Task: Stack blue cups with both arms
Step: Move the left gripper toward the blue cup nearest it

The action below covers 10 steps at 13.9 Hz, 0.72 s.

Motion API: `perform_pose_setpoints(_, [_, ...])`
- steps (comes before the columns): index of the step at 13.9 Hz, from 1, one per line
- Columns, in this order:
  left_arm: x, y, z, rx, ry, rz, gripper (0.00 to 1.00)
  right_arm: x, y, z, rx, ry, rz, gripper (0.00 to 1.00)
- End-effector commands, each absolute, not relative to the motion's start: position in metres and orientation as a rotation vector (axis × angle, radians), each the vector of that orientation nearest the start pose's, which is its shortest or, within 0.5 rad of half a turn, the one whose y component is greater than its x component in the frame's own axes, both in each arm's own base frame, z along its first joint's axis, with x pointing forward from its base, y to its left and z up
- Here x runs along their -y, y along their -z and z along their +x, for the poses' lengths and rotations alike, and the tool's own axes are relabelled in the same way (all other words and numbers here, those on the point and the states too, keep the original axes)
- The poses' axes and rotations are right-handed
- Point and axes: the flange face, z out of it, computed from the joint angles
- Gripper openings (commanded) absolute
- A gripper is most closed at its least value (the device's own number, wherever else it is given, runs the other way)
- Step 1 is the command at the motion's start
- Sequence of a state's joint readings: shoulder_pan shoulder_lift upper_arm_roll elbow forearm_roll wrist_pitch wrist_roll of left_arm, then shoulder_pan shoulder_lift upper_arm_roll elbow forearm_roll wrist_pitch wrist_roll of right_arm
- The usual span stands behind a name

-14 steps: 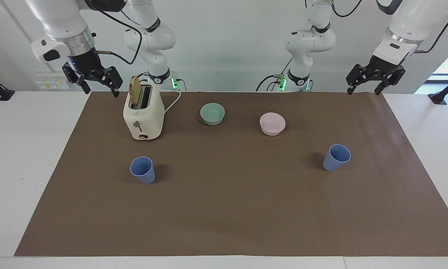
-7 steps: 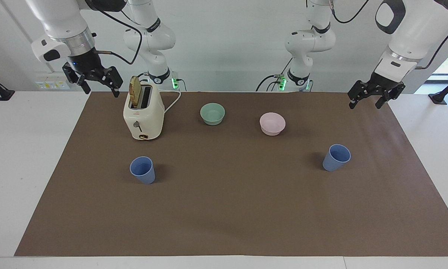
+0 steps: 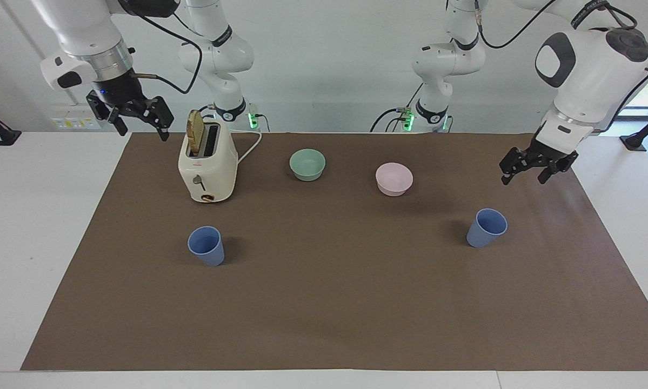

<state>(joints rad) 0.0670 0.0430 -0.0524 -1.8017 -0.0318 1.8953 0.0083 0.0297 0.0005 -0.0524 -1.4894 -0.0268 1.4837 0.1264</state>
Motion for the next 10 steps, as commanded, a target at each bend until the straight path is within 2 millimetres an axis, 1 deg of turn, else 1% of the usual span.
perform_pose_setpoints(1, [-0.030,-0.485,0.597,0.166,0.095,-3.166,1.00,0.018,-0.656,0.548,-0.239,0.007,-3.162,1.00])
perform_pose_setpoints(3, [-0.032,-0.464,0.603,0.364,0.063,-3.154,1.00,0.020,-0.656,0.548,-0.218,0.007,-3.163,1.00])
perform_pose_setpoints(4, [-0.028,-0.449,0.606,0.421,0.033,-3.148,1.00,0.020,-0.656,0.547,-0.220,-0.001,-3.165,1.00])
perform_pose_setpoints(5, [-0.023,-0.442,0.609,0.451,0.034,-3.145,1.00,0.020,-0.655,0.547,-0.219,-0.003,-3.169,1.00])
perform_pose_setpoints(7, [-0.020,-0.427,0.610,0.500,0.069,-3.140,1.00,0.022,-0.655,0.548,-0.225,0.007,-3.175,1.00])
perform_pose_setpoints(8, [-0.020,-0.422,0.608,0.498,0.057,-3.140,1.00,0.021,-0.656,0.548,-0.225,0.010,-3.175,1.00])
perform_pose_setpoints(10, [-0.026,-0.405,0.598,0.531,0.004,-3.130,1.00,0.020,-0.656,0.548,-0.225,0.008,-3.175,1.00])
